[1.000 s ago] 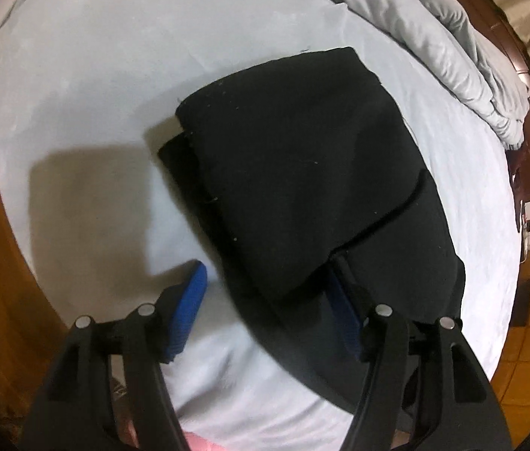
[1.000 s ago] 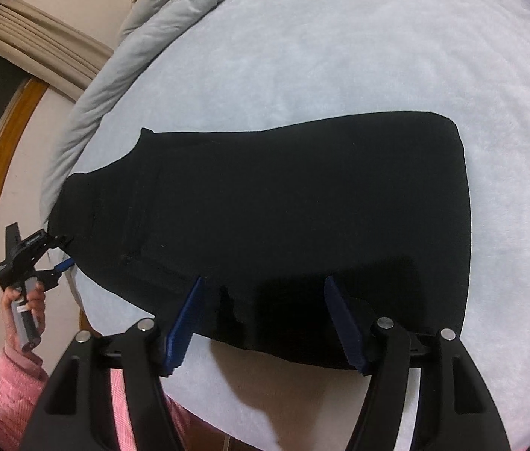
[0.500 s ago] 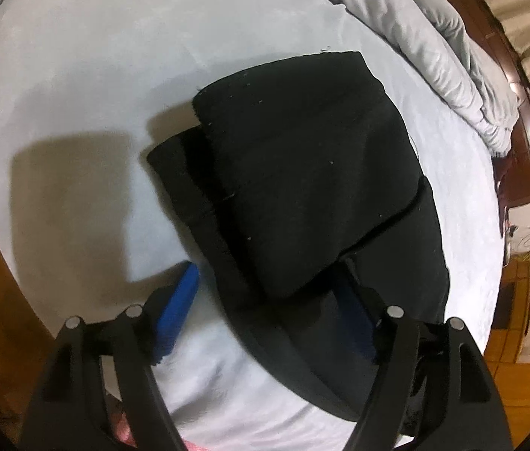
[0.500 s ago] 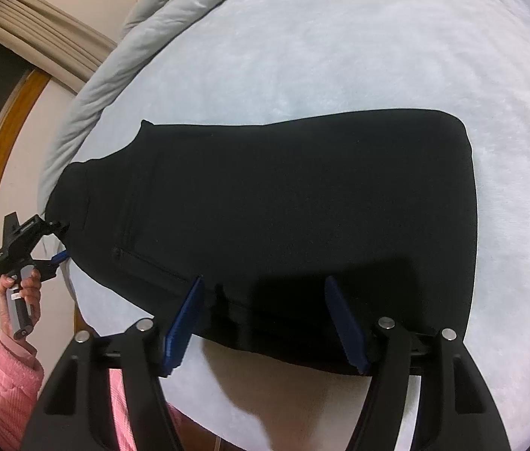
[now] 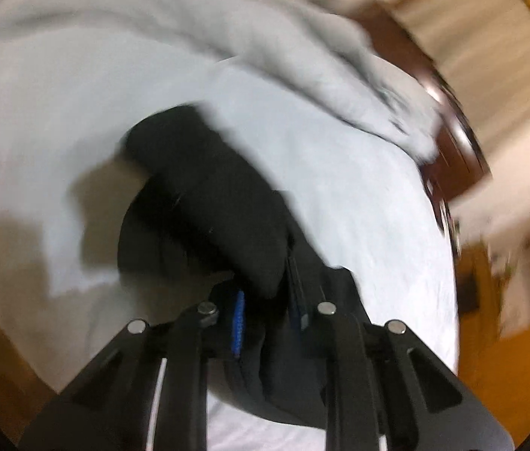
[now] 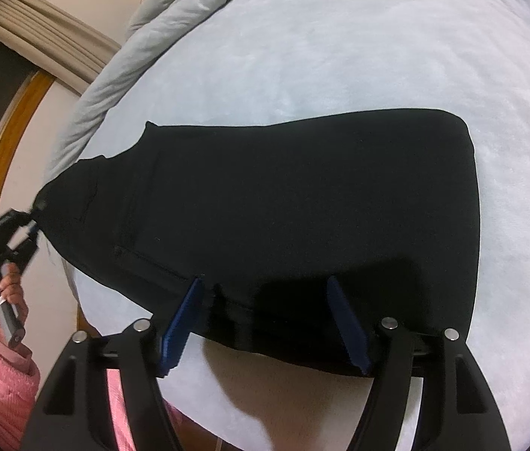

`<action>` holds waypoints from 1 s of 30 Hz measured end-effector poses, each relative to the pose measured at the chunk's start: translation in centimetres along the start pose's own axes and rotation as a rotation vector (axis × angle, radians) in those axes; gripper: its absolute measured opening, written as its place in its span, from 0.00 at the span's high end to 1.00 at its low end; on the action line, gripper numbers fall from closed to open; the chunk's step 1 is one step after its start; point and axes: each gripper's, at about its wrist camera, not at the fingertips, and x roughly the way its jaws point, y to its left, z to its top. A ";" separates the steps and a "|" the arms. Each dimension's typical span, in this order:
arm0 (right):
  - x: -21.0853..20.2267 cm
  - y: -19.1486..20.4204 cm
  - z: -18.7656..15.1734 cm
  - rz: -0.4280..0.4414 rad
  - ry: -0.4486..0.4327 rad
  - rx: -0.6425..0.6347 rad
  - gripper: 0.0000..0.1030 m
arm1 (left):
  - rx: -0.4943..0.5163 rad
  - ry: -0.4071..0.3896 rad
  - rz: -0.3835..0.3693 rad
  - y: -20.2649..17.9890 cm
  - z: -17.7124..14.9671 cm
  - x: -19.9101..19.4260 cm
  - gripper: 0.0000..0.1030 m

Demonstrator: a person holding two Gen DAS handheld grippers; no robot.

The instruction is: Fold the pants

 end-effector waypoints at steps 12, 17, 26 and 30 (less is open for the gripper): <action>-2.5 -1.1 -0.6 0.031 -0.027 0.039 0.32 | 0.606 0.168 -0.028 -14.4 -7.8 4.0 0.78; -2.2 -1.7 -0.4 0.059 -0.026 0.074 0.32 | 0.812 0.412 -0.111 -17.1 -12.7 6.5 0.53; -2.6 0.3 0.9 0.063 -0.031 0.028 0.26 | 0.684 0.274 -0.001 -14.0 -8.6 5.5 0.26; -2.0 3.3 2.7 0.106 -0.022 -0.011 0.17 | 0.545 0.256 0.138 -10.7 -6.3 7.1 0.26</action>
